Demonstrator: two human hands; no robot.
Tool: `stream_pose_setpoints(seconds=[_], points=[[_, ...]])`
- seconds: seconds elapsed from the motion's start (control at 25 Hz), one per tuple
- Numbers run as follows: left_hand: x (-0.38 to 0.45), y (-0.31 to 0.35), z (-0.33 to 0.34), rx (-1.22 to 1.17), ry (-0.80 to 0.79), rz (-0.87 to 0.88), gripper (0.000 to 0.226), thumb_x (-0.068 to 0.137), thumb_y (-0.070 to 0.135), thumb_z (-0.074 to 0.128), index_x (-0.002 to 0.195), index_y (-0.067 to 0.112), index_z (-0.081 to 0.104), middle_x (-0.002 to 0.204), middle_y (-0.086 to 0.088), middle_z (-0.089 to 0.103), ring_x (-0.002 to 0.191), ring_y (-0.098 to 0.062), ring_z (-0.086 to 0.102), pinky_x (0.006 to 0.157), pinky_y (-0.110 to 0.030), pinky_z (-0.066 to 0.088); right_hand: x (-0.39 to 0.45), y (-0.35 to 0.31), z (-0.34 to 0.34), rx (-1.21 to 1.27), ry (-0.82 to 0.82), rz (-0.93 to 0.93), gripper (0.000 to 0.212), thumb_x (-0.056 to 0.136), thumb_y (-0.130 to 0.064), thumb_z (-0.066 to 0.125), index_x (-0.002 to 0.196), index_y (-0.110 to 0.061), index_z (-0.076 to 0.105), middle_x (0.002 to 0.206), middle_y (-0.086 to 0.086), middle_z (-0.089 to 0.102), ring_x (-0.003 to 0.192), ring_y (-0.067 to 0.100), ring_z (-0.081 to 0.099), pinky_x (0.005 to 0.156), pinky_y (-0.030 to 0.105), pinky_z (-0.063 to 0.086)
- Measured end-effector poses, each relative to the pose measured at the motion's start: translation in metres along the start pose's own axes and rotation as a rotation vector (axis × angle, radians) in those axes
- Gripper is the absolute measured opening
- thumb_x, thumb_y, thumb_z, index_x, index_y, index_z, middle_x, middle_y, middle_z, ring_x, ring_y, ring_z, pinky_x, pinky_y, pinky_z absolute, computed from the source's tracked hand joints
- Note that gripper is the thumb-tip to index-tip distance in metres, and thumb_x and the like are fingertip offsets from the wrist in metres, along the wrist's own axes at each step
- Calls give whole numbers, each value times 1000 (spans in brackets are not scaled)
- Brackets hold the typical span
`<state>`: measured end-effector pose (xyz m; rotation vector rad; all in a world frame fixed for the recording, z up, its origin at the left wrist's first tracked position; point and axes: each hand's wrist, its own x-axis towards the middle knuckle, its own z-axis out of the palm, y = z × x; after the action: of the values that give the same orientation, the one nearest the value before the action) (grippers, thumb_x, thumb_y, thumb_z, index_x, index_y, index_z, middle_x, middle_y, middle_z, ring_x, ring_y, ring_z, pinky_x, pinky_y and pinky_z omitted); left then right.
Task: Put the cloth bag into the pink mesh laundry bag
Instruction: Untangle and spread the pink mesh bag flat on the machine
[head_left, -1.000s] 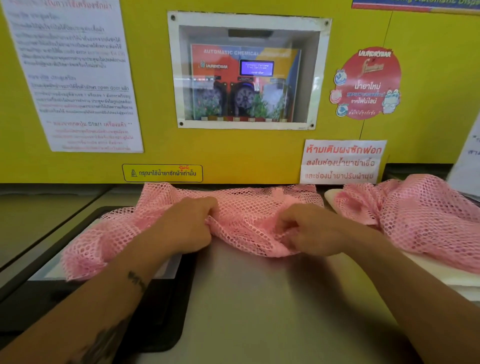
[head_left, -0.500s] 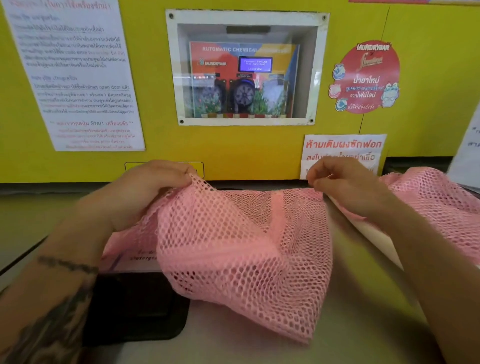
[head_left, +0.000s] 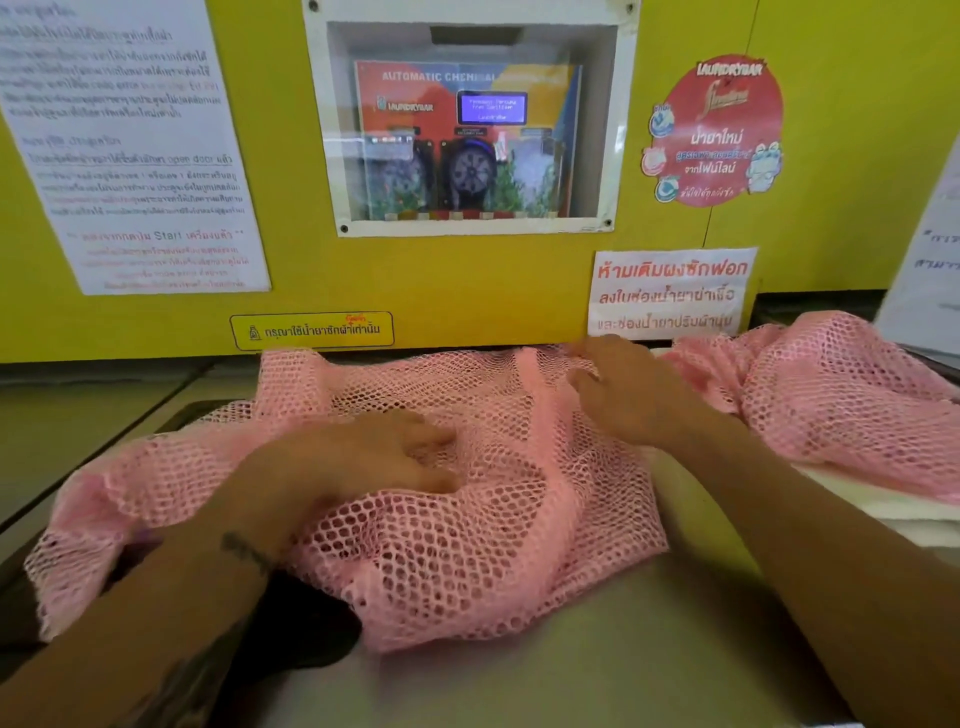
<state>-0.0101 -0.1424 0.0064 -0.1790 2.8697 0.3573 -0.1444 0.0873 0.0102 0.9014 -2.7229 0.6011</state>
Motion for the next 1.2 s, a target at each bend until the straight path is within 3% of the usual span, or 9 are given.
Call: stream_pose_setpoints(seconds=[0.12, 0.2, 0.4, 0.6, 0.76, 0.88, 0.96, 1.04, 1.2], points=[[31, -10, 10, 150, 149, -221, 84, 74, 80, 24, 146, 38, 31, 159, -5, 26, 145, -32, 22, 116, -55, 20, -15, -19, -14, 273, -71, -106, 21, 95, -34, 55, 86, -17, 65, 81, -9, 61, 75, 7, 56, 65, 27, 40], [33, -15, 2, 126, 293, -337, 70, 84, 72, 38, 140, 31, 44, 147, -13, 40, 136, -41, 34, 110, -59, 28, -23, -31, -19, 334, -183, -189, 24, 90, -29, 65, 77, -8, 65, 65, -9, 55, 56, 1, 46, 60, 25, 35], [12, -21, -6, -53, 625, -289, 36, 85, 34, 62, 119, 22, 62, 129, -13, 53, 112, -35, 56, 99, -50, 44, -42, -46, -21, 202, -647, -298, 28, 71, -32, 80, 94, -24, 66, 94, -2, 66, 82, 14, 59, 77, 36, 47], [-7, -13, -2, -546, 716, -27, 13, 84, 15, 62, 81, 27, 67, 78, 3, 70, 71, -18, 68, 66, -37, 58, -31, -37, -21, 277, -328, -312, 4, 77, -16, 66, 76, -14, 69, 76, 5, 68, 69, 17, 54, 72, 40, 45], [0, -21, 1, -214, 383, 53, 32, 79, 53, 64, 104, 35, 74, 92, 29, 61, 87, -6, 62, 88, -34, 50, -26, -4, -51, 944, -286, -32, 15, 82, -8, 60, 75, -19, 67, 77, -1, 66, 75, 16, 59, 71, 33, 43], [0, -15, 1, -122, 374, 78, 38, 85, 53, 52, 113, 35, 71, 116, 21, 63, 108, -8, 57, 105, -38, 42, -15, 10, -40, 202, 160, 23, 21, 88, -5, 56, 86, -23, 65, 84, -1, 65, 75, 17, 57, 64, 31, 41], [-4, -10, 2, -96, 370, 134, 29, 95, 30, 52, 116, 25, 70, 117, 16, 60, 109, -5, 51, 100, -25, 36, -19, 0, -38, 322, 284, -12, 15, 90, -10, 59, 96, -21, 67, 84, 1, 65, 74, 19, 59, 63, 31, 45], [-3, -9, 3, -84, 348, 213, 26, 97, 24, 49, 106, 17, 72, 113, 9, 68, 105, -12, 59, 94, -26, 41, -25, -12, -38, 510, 110, -110, 16, 91, -20, 62, 106, -22, 68, 93, 4, 68, 84, 20, 63, 74, 35, 50], [-3, -9, 3, -157, 348, 126, 28, 96, 34, 50, 115, 27, 69, 115, 19, 56, 109, -5, 52, 105, -25, 35, -35, -25, -25, 1, -552, -206, 45, 88, -33, 64, 132, -34, 57, 121, -17, 55, 115, 5, 50, 97, 31, 39]])
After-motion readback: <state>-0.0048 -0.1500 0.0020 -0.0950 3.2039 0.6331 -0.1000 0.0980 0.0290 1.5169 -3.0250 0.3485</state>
